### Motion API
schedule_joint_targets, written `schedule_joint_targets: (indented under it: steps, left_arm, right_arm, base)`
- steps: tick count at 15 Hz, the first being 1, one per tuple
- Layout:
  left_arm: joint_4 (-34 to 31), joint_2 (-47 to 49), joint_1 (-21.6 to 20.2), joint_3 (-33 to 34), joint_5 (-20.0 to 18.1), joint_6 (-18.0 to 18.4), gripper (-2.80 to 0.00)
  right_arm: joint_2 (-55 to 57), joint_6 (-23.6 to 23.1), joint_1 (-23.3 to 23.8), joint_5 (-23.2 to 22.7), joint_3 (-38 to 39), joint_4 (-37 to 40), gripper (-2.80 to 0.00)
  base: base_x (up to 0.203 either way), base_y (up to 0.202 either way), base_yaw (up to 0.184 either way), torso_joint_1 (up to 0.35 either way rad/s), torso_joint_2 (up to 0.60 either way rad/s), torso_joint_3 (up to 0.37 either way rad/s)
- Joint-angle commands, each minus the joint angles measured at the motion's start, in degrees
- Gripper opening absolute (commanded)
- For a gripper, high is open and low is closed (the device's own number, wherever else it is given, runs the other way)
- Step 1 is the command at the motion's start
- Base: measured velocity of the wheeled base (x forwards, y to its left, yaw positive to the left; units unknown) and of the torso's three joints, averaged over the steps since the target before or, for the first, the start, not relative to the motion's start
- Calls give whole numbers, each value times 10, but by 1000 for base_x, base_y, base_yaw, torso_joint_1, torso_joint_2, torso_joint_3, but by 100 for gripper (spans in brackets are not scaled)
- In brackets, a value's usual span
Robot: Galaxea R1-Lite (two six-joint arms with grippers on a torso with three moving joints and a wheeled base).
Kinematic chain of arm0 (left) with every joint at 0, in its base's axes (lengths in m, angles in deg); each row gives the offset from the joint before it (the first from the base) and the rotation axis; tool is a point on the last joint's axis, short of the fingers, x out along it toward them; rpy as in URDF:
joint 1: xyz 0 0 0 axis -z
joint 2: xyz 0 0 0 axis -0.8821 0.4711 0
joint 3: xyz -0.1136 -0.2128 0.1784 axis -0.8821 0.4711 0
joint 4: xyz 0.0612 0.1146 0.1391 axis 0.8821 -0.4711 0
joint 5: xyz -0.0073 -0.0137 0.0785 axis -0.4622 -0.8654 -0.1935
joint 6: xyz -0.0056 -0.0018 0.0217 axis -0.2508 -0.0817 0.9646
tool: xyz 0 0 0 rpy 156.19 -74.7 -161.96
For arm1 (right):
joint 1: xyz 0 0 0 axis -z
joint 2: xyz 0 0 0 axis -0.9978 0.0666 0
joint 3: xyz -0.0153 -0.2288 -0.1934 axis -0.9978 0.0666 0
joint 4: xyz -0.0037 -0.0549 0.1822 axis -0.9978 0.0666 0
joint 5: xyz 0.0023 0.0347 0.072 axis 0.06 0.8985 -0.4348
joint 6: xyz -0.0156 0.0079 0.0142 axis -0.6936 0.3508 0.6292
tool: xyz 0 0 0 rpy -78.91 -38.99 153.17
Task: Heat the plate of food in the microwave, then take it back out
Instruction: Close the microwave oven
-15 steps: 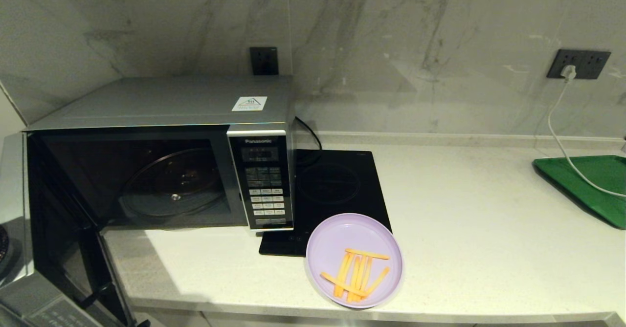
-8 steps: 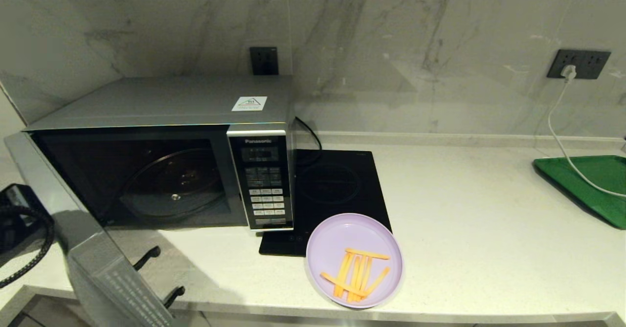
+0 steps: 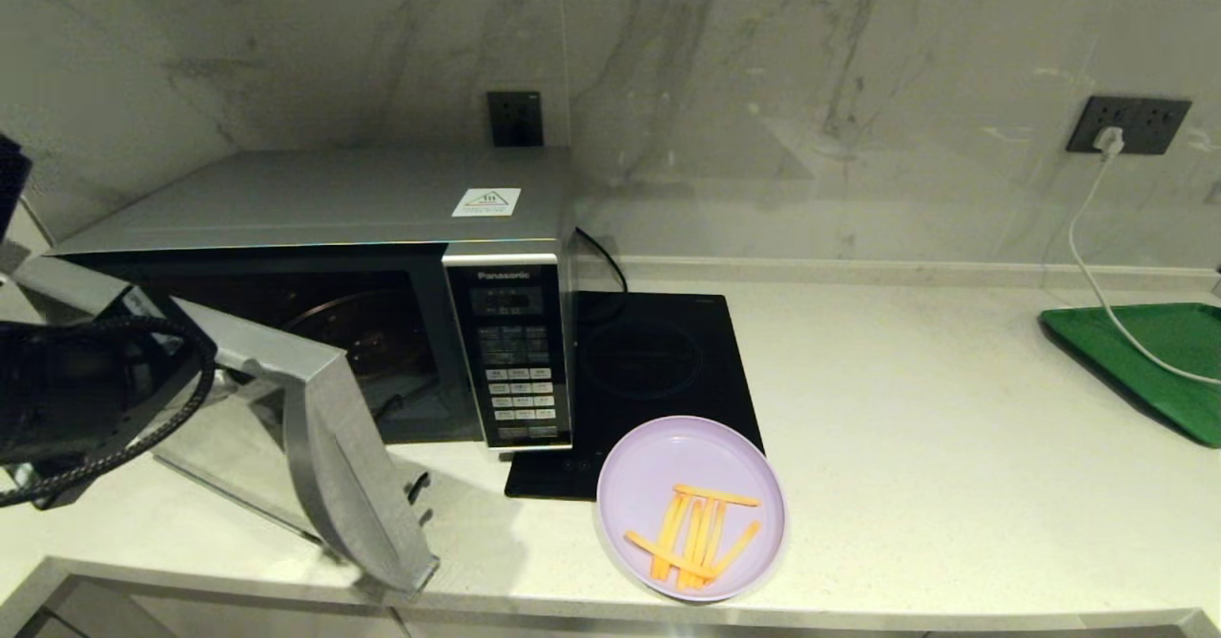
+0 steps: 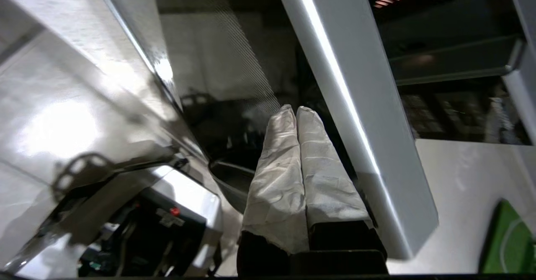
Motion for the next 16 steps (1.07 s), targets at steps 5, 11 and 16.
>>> schedule_joint_targets:
  steps: [5, 11, 16]
  left_arm:
    - [96, 66, 6, 1, -69, -6, -280]
    - [149, 106, 17, 5, -177, -9, -280]
    - [224, 171, 13, 6, -179, -7, -280]
  right_arm:
    - [0, 1, 0, 0, 0, 1, -280]
    - [0, 0, 0, 0, 0, 1, -280]
    - [0, 1, 0, 0, 0, 1, -280]
  base:
    - [0, 0, 0, 0, 0, 0]
    - [0, 0, 0, 0, 0, 0]
    - [0, 0, 0, 0, 0, 0]
